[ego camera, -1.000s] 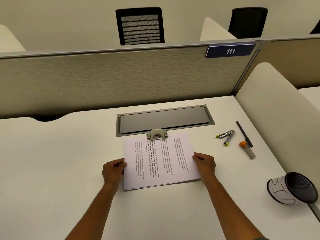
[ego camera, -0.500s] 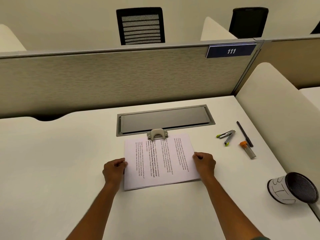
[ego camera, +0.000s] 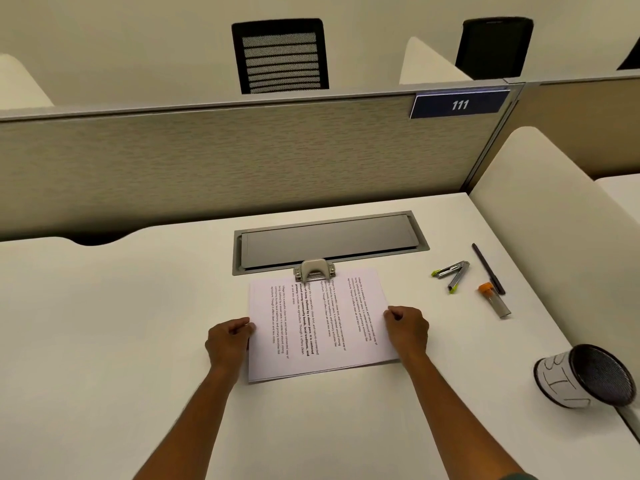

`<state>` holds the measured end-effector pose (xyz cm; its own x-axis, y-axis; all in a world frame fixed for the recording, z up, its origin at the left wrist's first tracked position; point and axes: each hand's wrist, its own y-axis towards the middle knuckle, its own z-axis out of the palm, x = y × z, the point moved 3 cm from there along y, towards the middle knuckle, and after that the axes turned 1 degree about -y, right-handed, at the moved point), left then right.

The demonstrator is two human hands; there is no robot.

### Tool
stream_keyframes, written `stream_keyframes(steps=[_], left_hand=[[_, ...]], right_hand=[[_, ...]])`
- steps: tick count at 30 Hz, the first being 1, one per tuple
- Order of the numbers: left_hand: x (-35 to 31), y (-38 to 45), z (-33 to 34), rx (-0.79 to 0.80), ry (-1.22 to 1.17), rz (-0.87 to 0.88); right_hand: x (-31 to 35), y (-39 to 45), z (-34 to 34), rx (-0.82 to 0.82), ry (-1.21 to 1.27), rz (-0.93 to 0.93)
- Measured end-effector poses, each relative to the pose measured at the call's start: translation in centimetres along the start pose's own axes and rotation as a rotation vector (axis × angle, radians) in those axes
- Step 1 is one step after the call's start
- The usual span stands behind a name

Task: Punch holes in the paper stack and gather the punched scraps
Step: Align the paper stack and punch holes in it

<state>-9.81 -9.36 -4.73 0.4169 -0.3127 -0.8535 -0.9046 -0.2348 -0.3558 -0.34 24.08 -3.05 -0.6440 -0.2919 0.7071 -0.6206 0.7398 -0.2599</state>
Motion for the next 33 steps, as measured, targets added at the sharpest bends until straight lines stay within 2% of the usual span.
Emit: stream_keyframes(steps=[8, 15, 19, 25, 33], left_hand=[[-0.5, -0.5, -0.3, -0.042, -0.046, -0.009], [-1.4, -1.3, -1.3, -0.081, 0.023, 0.04], [-1.7, -2.5, -1.4, -0.059, 0.212, 0.237], [-1.0, -4.6, 0.8, 0.082, 0.585, 0.585], [-0.1, -6.0, 5.4, 0.17, 0.859, 0.748]], right_hand=[[0.1, -0.4, -0.4, 0.004, -0.037, 0.006], [1.7, -0.5, -0.8, -0.062, 0.009, -0.107], [4.2, -0.4, 0.2, -0.08, 0.022, -0.223], [8.7, 0.6, 2.9, -0.08, -0.075, -0.373], [14.4, 3.2, 6.5, -0.009, -0.342, -0.599]])
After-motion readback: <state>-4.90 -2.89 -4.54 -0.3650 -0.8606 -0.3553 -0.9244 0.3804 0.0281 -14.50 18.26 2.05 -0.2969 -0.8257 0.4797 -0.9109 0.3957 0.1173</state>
